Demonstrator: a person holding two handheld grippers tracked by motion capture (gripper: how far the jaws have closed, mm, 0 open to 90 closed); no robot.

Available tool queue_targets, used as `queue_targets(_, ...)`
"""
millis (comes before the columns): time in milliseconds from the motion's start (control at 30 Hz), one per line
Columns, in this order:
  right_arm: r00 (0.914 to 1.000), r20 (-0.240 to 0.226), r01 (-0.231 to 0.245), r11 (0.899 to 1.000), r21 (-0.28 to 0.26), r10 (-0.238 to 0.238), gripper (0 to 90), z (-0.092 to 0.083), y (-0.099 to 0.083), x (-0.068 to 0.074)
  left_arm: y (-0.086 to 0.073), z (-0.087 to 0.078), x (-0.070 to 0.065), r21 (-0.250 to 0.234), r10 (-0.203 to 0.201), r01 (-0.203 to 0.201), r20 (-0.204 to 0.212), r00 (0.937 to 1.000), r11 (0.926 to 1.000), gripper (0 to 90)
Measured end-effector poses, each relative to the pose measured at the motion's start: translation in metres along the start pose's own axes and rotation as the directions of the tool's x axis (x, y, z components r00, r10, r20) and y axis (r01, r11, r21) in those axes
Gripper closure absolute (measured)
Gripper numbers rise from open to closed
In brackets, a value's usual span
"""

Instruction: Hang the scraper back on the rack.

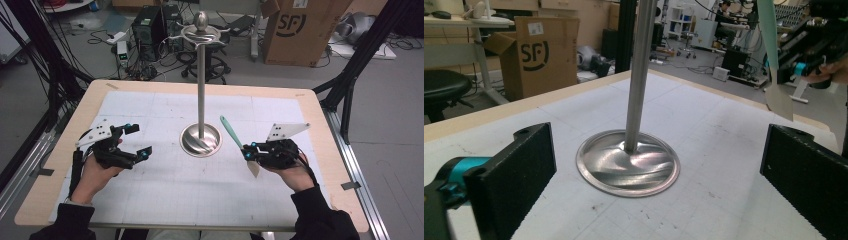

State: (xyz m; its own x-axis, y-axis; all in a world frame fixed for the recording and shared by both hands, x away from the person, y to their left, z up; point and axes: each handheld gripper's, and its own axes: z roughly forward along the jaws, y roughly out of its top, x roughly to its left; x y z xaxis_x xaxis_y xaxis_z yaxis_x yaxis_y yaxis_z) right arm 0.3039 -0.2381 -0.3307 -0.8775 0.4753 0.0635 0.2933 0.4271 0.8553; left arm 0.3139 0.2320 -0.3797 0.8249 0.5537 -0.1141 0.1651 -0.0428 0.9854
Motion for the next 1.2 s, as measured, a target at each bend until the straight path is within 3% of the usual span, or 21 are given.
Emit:
queue_targets(233, 0.9984, 0.055, 0.014, 0.996, -0.091, -0.009, 80.6, -0.007, 0.025, -0.005, 0.001, -0.002, 0.000, -0.001, 0.001, -0.001, -0.001, 1.0000, 1.0000, 1.9)
queue_targets(467, 0.9966, 0.083, 0.016, 0.982, -0.191, 0.000, 80.6, -0.010, 0.049, -0.014, 0.001, -0.004, 0.000, -0.002, -0.001, 0.001, -0.003, 1.0000, 1.0000, 1.9)
queue_targets(800, 0.9867, 0.162, 0.034, 0.962, -0.270, 0.011, 80.6, -0.013, 0.073, -0.017, 0.001, -0.006, -0.002, -0.004, 0.001, -0.001, -0.005, 1.0000, 1.0000, 1.9)
queue_targets(933, 0.9862, 0.165, 0.058, 0.956, -0.288, -0.010, 80.6, -0.013, 0.081, -0.017, 0.001, -0.007, -0.001, -0.008, 0.002, -0.002, -0.011, 0.9999, 1.0000, 1.9)
queue_targets(1200, 0.9800, 0.199, 0.072, 0.941, -0.330, -0.005, 80.6, -0.015, 0.093, -0.016, 0.001, -0.009, -0.001, -0.014, 0.001, -0.002, -0.014, 0.9999, 0.9999, 1.9)
